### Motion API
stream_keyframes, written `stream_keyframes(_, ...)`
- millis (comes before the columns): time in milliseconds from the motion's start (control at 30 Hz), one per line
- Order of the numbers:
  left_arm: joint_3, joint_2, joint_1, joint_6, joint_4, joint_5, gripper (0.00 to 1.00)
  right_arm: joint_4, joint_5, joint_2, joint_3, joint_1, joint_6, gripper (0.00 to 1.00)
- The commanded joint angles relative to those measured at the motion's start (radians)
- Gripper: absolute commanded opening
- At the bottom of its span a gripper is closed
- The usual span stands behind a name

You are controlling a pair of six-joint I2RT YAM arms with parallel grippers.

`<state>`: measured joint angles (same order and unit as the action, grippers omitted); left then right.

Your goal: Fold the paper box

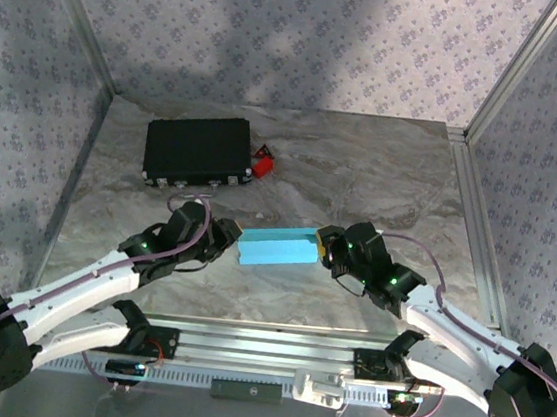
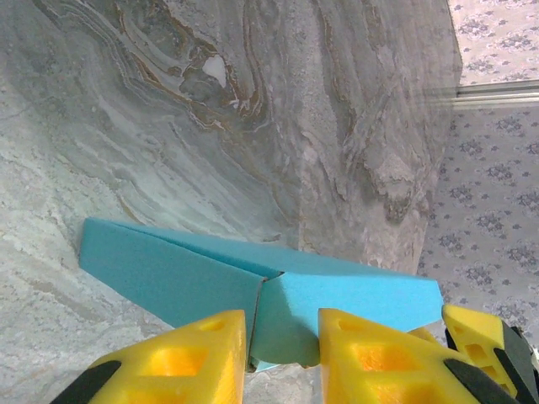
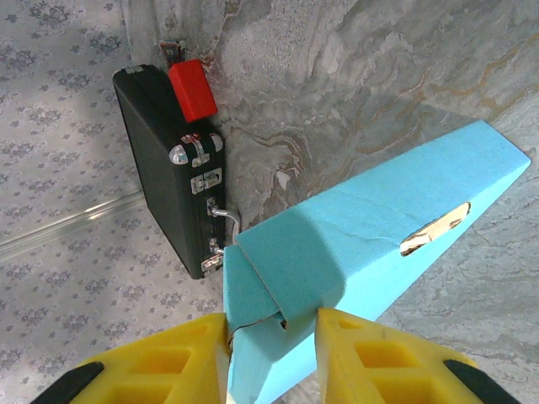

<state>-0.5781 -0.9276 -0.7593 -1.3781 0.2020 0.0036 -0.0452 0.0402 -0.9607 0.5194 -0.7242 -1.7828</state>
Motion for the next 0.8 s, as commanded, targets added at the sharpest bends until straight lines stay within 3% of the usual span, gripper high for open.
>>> stream_keyframes(0, 0.033, 0.003, 0.001, -0.006, 0.048, -0.017, 0.27, -0.109, 0.036, -0.019, -0.013, -0.001, 0.016, 0.32)
stream_keyframes(367, 0.056, -0.018, 0.001, -0.006, 0.029, -0.017, 0.21, -0.122, 0.04, -0.017, -0.013, -0.003, 0.016, 0.3)
stream_keyframes(767, 0.085, -0.001, 0.002, 0.004, 0.08, -0.033, 0.24, -0.15, 0.046, -0.022, -0.019, -0.002, 0.013, 0.27)
